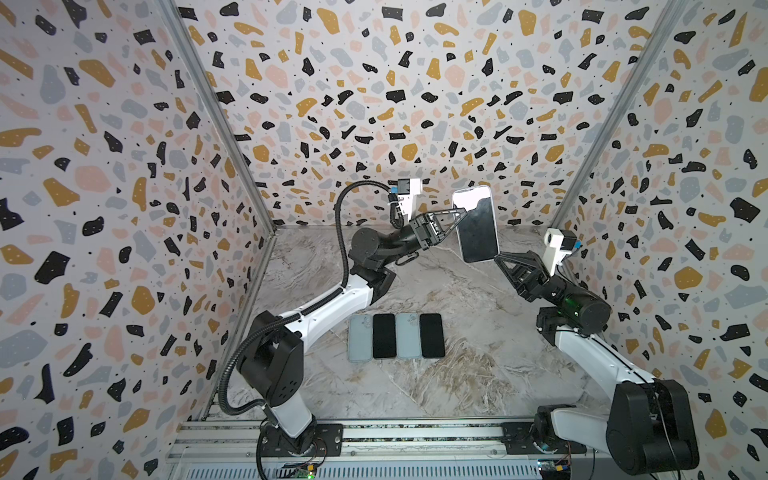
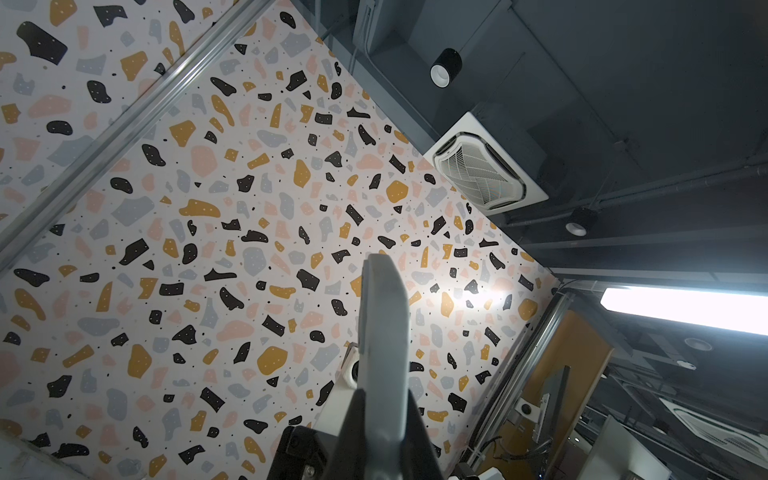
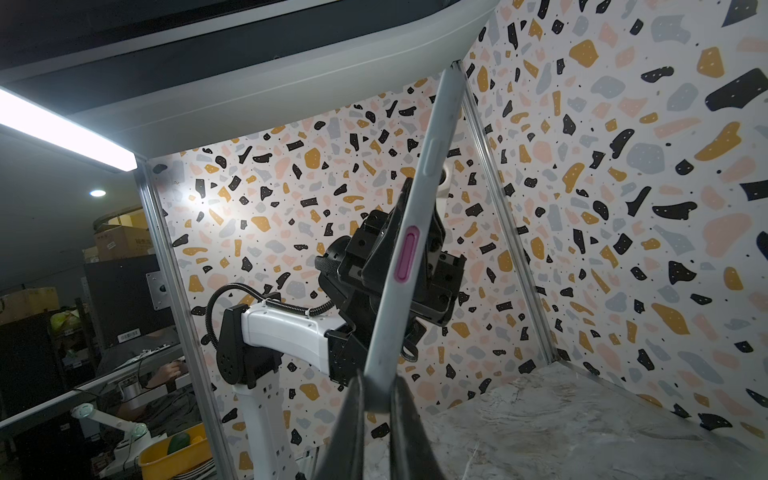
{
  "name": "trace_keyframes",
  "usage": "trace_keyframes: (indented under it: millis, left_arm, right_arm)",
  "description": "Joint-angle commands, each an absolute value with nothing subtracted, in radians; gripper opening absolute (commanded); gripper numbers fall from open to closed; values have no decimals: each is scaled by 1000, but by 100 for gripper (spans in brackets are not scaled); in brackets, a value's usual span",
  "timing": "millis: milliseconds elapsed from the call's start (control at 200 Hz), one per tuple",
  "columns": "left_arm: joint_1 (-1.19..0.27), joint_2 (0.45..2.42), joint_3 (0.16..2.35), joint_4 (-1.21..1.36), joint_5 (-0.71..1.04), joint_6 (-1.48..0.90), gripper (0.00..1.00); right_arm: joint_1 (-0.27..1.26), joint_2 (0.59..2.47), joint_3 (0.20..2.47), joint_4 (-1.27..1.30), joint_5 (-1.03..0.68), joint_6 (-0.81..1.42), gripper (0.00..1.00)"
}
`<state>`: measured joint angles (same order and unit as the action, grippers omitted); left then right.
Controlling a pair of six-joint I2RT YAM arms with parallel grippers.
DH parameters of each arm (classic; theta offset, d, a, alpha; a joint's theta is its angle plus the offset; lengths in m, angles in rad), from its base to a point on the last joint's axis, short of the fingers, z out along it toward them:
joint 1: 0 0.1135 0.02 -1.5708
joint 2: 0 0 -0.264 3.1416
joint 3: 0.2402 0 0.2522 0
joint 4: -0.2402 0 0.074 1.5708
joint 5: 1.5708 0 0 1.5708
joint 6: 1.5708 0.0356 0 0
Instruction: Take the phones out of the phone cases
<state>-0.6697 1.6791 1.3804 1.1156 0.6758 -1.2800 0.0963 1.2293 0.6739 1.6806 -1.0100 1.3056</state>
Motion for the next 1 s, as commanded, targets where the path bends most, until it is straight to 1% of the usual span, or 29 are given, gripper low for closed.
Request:
trace_keyframes:
  millis: [0,295,481,576,756,991]
  left_arm:
    - [-696,1582,1408,1345,722,-1408,0]
    - [-696,1571,1398,1376,733,-1430,0]
    - [-696,1568,1394,1396,744,-1439,0]
    - [-696,1572,1396,1408,747,-1448,0]
    - [-694,1583,1408,1448,753,-1492,0]
    - [-677,1555,1414,1423,752,-1485,0]
  right_arm:
    - [67,1255,656,1875,-1016,1257,11]
    - [61,1254,654,1875,-1015,1245,13]
    - [62,1244,655,1875,-1028,1245,11]
    - [67,1231,664,1876,-1041,1243,9]
    - [78,1235,706,1876,-1068,1244,6]
    - [117,1288,812,1876,-1096,1259,6]
